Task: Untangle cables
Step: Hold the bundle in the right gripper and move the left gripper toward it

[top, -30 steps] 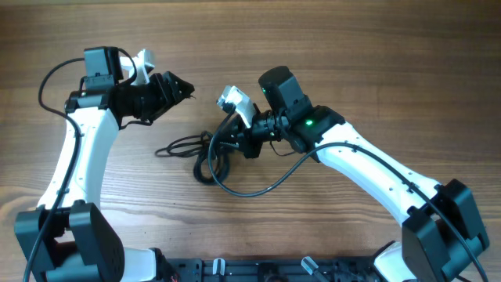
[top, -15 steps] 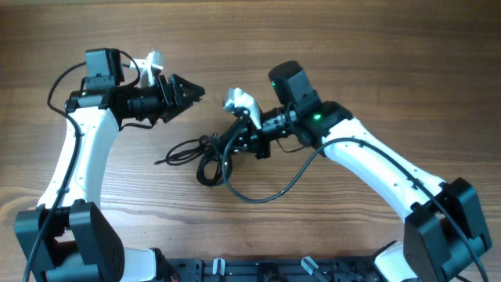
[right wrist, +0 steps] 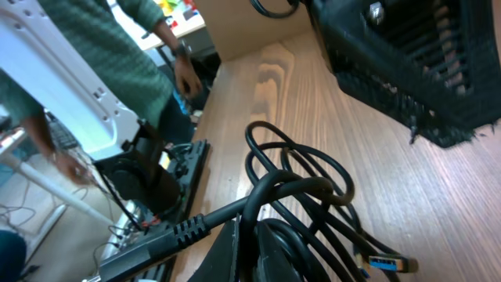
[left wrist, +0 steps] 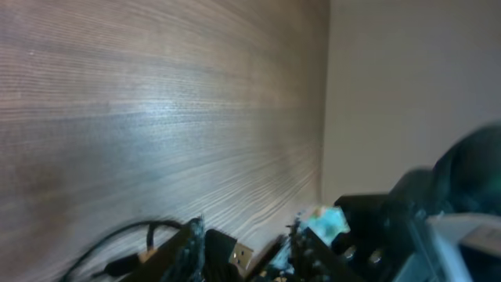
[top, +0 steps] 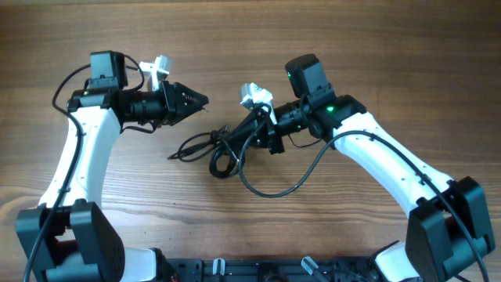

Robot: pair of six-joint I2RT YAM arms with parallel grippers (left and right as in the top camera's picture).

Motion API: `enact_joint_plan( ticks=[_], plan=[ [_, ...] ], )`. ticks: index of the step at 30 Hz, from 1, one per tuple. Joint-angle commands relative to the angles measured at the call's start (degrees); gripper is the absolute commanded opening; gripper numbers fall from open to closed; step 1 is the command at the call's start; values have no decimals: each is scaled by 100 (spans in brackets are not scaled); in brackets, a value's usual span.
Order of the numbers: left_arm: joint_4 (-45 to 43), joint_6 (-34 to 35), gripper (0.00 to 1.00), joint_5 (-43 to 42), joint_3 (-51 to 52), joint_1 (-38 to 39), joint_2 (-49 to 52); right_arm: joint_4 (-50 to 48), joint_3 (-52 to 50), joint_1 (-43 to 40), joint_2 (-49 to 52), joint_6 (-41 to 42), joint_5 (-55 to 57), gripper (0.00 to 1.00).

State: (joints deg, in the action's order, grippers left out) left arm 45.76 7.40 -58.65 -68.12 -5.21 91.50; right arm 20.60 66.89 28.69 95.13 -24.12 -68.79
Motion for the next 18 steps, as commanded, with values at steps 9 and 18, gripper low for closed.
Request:
enact_joint_plan(
  ticks=[9,18],
  plan=[
    [907,-3606,55,-129,-90,35,68,203,37,20,-197,-323,-470,4],
    [1478,-4734,73,-114,-90,35,68,304,37,22,-192,-334,-461,4]
  ],
)
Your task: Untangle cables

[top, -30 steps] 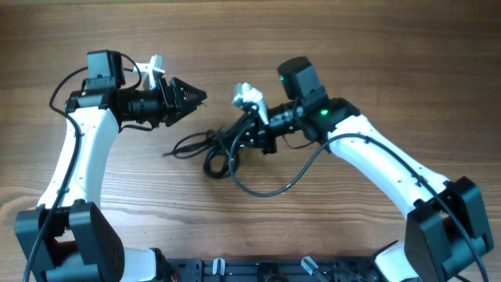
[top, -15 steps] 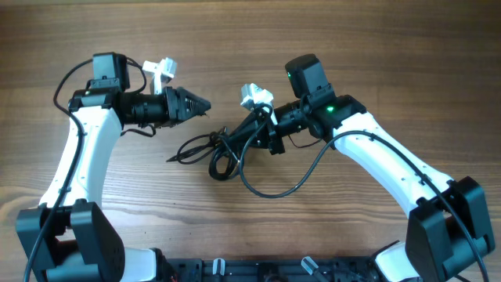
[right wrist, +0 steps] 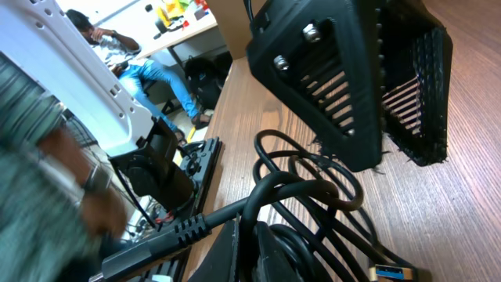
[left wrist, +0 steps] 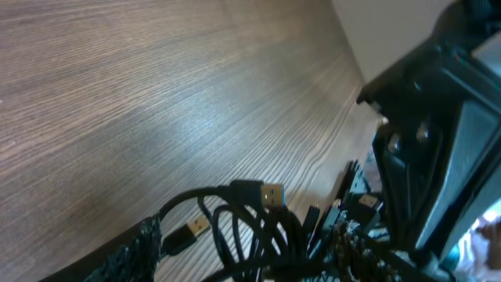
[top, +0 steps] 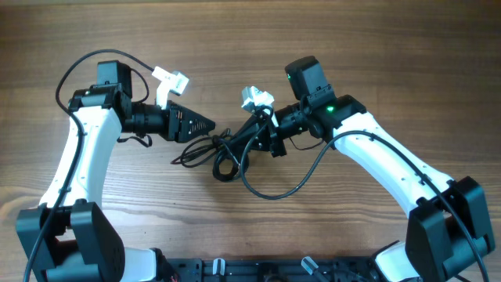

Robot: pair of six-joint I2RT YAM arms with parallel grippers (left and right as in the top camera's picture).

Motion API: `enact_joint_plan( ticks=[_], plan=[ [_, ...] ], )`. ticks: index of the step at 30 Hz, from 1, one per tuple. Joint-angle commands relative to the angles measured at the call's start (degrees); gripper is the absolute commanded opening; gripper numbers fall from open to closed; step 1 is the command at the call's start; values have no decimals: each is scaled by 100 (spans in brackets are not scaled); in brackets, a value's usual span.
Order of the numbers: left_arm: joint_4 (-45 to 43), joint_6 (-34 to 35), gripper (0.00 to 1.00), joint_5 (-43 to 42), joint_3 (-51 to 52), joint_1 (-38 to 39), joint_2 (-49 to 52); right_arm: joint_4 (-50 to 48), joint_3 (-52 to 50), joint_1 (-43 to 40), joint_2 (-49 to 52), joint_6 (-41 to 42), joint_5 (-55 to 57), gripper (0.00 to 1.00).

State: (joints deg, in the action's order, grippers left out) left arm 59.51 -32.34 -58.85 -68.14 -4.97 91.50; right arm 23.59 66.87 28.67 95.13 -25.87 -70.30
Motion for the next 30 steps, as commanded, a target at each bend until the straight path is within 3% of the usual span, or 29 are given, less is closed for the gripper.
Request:
enact_joint_plan(
  ticks=[1,4,6,9,26,30],
  plan=[
    [144,-903,72,-92,-87,9,68,9,39,24,-192,-160,-313,4],
    [374,-1543,67,-28,-87,9,68,44,39,24,-192,-160,-330,4],
    [706,-2260,57,284,-85,11,68,101,39,24,-192,-184,-330,4],
    [802,-2656,49,470,-31,9,68,181,39,24,-192,-264,-332,4],
    [820,-2903,52,713,48,573,98,219,39,24,-192,-411,-693,4],
    [1027,-3292,49,680,48,588,98,216,39,24,-192,-409,-691,4]
  ],
)
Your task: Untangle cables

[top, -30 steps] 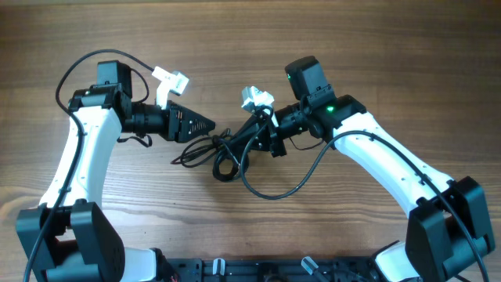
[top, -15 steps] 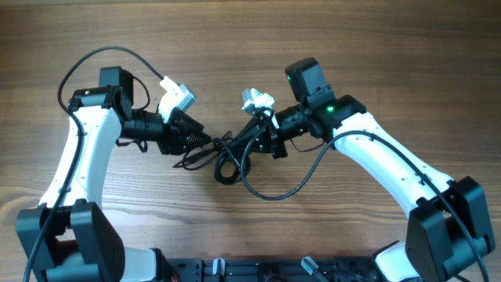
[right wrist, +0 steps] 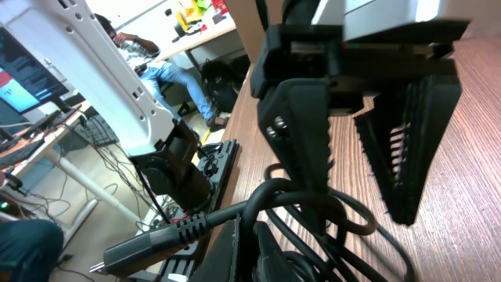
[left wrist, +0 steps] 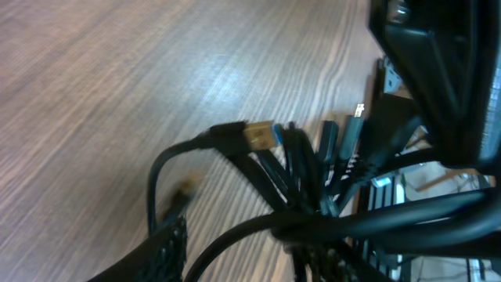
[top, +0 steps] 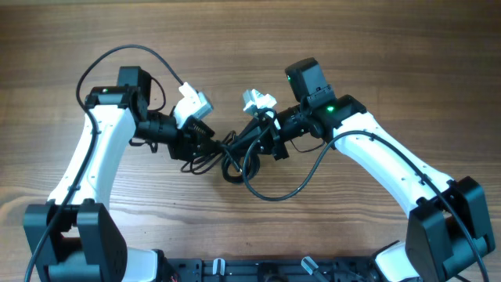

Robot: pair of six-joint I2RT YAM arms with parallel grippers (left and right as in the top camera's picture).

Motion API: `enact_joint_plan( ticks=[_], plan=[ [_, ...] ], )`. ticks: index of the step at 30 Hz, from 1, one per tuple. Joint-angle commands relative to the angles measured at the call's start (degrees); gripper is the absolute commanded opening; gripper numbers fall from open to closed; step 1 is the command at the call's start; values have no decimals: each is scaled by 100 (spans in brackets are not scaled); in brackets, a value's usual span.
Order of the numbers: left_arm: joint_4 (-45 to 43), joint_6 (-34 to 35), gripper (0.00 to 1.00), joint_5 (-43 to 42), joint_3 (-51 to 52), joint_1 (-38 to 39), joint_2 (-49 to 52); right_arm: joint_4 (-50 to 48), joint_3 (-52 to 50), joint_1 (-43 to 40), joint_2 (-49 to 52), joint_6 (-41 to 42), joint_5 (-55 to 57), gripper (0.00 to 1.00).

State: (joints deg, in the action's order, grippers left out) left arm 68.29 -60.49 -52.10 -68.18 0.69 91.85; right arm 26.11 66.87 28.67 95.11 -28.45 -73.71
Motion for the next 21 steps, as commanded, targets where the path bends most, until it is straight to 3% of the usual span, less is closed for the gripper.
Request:
enact_joint_plan(
  ticks=[1,3,8,11,13,17,21],
  plan=[
    [205,-560,47,4,52,22,63,-35,39,24,-190,-153,-350,4],
    [203,-575,41,7,52,22,63,-33,39,24,-190,-151,-350,4],
    [177,-575,15,7,52,15,63,-31,39,24,-190,-153,-350,4],
    [177,-575,10,-37,52,17,63,-28,39,24,-190,-151,-350,4],
    [162,-575,10,-149,52,17,63,-26,39,24,-190,-149,-350,4],
    [162,-573,29,-205,52,17,63,-26,39,24,-190,-140,-350,4],
    [168,-575,31,-236,52,17,63,-26,39,24,-190,-138,-350,4]
  ],
)
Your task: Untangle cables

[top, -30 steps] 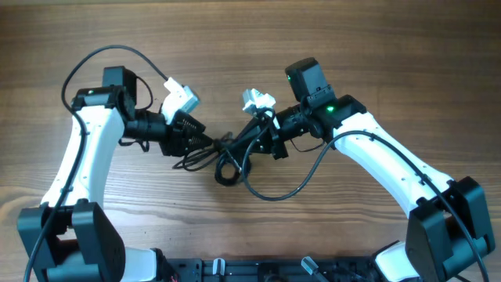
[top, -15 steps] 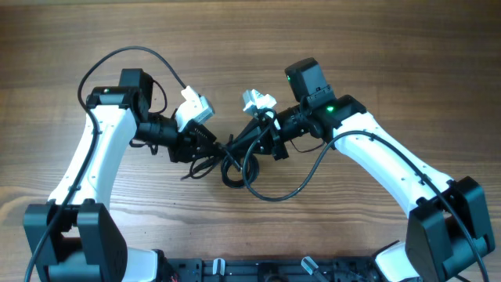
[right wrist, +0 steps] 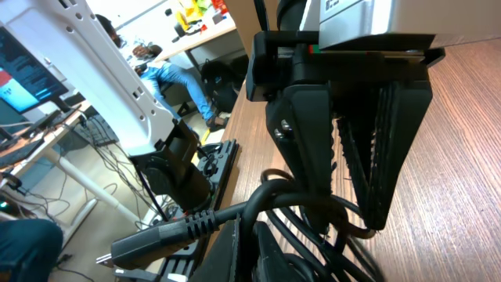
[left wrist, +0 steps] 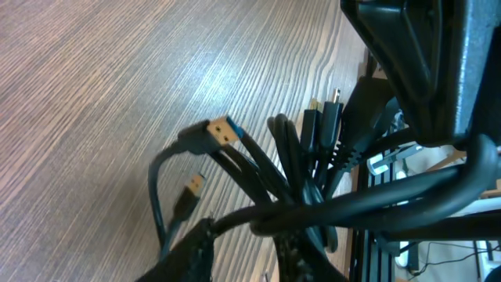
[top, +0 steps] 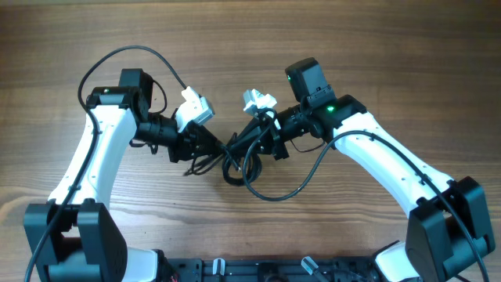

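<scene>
A knot of black cables (top: 235, 160) lies mid-table, and one long loop (top: 290, 184) trails toward the front. My left gripper (top: 210, 143) is at the knot's left side. In the left wrist view its fingers (left wrist: 200, 251) stand partly closed around strands, with bare wood still showing between them. A blue-tongued USB plug (left wrist: 221, 129) and a small plug (left wrist: 190, 188) stick out to its left. My right gripper (top: 252, 143) is shut on a thick cable (right wrist: 252, 227) beside its ribbed connector (right wrist: 156, 239). The left gripper (right wrist: 344, 117) faces it closely.
The wooden table (top: 352, 47) runs beyond both arms. A black frame (top: 258, 270) lines the front edge. Each arm's own cable arcs over it, as with the left arm's cable (top: 125, 55). Past the table edge, the right wrist view shows a room with desks.
The left gripper's fingers have narrowed around the strands and sit slightly deeper in the knot. The right gripper holds the same thick cable in the same place.
The left gripper first hovered apart at the knot's upper left while the right held the thick cable. Then it pointed at the knot from the left, open wide. Later its open fingers reached into the strands, and now they have narrowed there.
</scene>
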Robot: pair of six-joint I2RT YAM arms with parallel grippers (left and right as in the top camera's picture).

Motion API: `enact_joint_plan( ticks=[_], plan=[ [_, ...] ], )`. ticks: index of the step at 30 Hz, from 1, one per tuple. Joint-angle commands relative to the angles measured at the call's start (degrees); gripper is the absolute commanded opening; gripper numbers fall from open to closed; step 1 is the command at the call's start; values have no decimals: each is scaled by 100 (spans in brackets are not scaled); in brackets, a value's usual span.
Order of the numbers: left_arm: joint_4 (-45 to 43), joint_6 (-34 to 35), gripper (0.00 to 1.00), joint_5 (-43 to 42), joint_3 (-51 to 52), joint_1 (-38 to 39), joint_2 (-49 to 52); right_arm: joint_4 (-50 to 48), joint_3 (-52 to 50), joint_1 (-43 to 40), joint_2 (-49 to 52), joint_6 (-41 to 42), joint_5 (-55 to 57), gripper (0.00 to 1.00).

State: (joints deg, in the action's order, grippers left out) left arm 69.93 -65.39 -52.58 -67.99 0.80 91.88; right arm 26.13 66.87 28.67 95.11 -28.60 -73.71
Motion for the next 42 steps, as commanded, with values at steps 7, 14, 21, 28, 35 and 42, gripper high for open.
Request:
enact_joint_plan(
  ticks=[7,14,21,28,35,42],
  plan=[
    [-7,-87,36,-470,33,7,61,-28,39,24,-190,-120,-361,4],
    [-28,-87,8,-551,33,7,61,-31,39,24,-190,-122,-614,4],
    [-46,-85,37,-721,33,7,61,-33,39,24,-190,-127,-892,4],
    [2,-87,44,-828,33,35,61,-35,39,24,-190,-129,-916,4],
    [-4,-157,47,-1025,33,278,61,-37,39,31,-190,-136,-1167,4],
    [-96,-173,5,-986,33,417,61,-35,39,39,-190,-133,-1167,4]
  ],
)
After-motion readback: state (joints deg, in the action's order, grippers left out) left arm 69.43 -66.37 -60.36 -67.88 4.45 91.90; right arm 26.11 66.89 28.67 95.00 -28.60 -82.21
